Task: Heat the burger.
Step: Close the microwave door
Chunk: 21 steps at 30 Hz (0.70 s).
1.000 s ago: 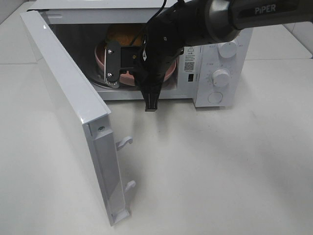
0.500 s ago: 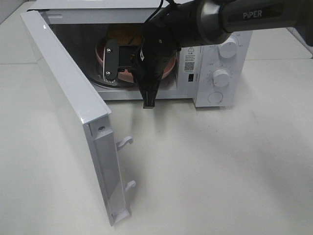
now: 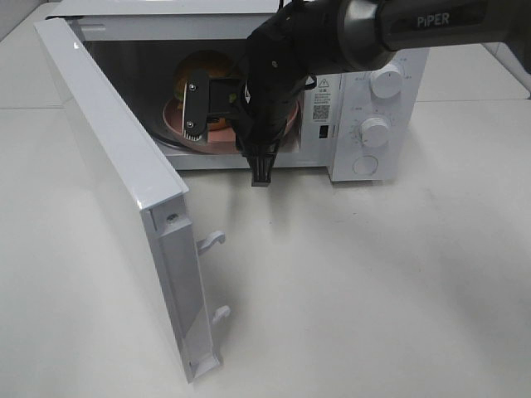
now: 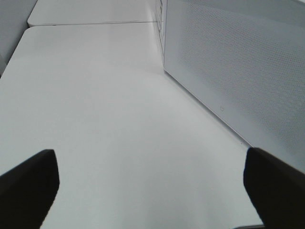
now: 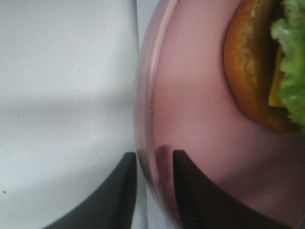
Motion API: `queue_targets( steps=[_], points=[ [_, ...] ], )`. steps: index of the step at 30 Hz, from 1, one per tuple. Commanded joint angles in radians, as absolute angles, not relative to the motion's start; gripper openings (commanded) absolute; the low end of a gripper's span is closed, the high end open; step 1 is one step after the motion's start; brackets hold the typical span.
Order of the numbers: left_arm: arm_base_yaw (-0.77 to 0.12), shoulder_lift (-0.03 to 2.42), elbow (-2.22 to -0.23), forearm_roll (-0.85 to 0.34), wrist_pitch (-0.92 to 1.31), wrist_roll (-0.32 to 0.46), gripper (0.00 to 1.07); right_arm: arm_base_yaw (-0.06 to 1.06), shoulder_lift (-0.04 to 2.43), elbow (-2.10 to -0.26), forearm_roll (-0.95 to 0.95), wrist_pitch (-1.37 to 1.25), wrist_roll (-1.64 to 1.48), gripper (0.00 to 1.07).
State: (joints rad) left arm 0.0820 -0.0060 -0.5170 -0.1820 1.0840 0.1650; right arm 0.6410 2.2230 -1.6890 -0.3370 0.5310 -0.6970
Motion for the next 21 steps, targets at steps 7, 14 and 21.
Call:
queue_targets(
  steps=[7, 14, 21],
  points=[
    [0.083, -0.019, -0.517, -0.187, 1.07, 0.164, 0.98, 0.654, 2.183, -1.699, -0.335, 0.574, -0.662, 0.65],
    [0.083, -0.019, -0.517, -0.187, 1.07, 0.164, 0.98, 0.658, 2.14, -1.699, -0.325, 0.616, -0.615, 0.74],
    [0.083, -0.019, -0.517, -0.187, 1.07, 0.164, 0.98, 0.661, 2.094, -1.699, -0.304, 0.675, -0.581, 0.74]
  ],
)
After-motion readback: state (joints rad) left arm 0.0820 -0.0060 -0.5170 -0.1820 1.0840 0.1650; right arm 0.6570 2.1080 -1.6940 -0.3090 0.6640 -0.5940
